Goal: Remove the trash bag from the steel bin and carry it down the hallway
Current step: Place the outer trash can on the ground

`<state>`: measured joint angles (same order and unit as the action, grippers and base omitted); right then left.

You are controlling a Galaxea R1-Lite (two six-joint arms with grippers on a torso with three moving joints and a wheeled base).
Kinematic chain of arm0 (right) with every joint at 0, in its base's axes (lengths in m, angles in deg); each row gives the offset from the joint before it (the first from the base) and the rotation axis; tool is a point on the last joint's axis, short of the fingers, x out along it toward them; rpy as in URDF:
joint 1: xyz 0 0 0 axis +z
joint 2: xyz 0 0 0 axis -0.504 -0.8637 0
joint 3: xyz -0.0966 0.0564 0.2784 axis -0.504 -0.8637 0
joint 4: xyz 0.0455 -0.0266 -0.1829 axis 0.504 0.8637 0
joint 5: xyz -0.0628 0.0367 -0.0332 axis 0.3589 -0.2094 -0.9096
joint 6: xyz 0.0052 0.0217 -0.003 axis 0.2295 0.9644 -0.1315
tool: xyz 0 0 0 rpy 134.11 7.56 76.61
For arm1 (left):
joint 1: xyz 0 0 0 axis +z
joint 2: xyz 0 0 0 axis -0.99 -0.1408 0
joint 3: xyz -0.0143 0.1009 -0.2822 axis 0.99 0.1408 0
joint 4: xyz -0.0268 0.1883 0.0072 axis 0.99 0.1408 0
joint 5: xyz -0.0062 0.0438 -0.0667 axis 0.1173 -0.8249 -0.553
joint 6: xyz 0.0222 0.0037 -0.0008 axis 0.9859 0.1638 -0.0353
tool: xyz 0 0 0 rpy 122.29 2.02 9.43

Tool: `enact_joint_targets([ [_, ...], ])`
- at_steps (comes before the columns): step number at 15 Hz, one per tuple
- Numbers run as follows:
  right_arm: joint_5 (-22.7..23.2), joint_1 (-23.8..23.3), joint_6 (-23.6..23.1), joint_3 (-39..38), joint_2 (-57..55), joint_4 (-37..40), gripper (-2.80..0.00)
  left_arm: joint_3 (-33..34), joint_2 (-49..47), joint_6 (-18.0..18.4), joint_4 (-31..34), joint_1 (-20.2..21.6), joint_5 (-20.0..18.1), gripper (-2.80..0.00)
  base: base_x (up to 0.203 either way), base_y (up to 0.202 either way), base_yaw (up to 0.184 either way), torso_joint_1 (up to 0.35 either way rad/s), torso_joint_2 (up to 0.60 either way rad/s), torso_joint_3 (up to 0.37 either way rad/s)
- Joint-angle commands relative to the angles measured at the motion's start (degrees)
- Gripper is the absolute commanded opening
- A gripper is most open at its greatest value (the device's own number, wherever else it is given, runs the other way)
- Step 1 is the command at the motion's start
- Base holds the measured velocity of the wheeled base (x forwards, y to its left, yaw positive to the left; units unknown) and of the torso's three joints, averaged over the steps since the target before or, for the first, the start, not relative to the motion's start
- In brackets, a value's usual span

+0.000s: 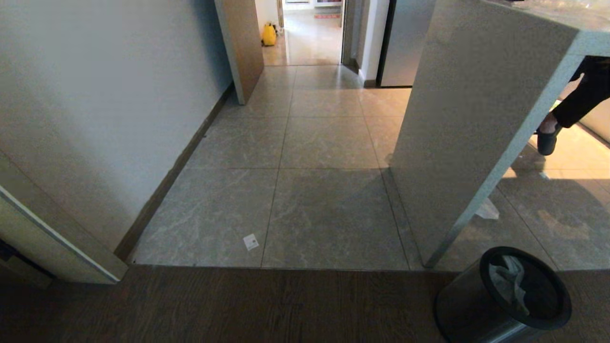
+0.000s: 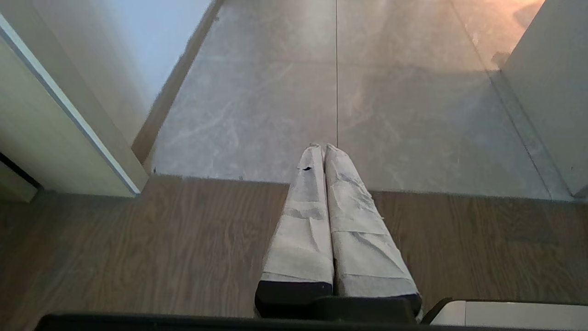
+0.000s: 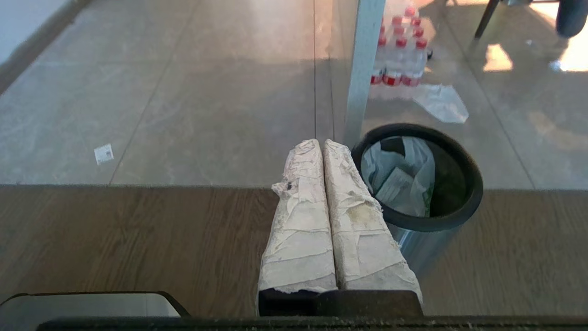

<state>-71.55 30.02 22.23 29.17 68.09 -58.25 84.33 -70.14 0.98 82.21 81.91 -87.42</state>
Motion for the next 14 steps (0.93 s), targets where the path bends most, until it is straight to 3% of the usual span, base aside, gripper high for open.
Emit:
enact_joint_targets([
  [1, 0.00, -0.02, -0.04, 0.00, 0.11, 0.00, -2.80, 0.00, 0.00, -0.02, 0.02, 0.00, 0.02, -2.80, 0.000, 0.000, 0.000, 0.007, 0.00, -0.189],
  [14, 0.09, -0.02, -0.40, 0.00, 0.11, -0.05, -2.80, 0.00, 0.00, -0.11, -0.07, 0.00, 0.02, -2.80, 0.000, 0.000, 0.000, 0.003, 0.00, -0.198],
])
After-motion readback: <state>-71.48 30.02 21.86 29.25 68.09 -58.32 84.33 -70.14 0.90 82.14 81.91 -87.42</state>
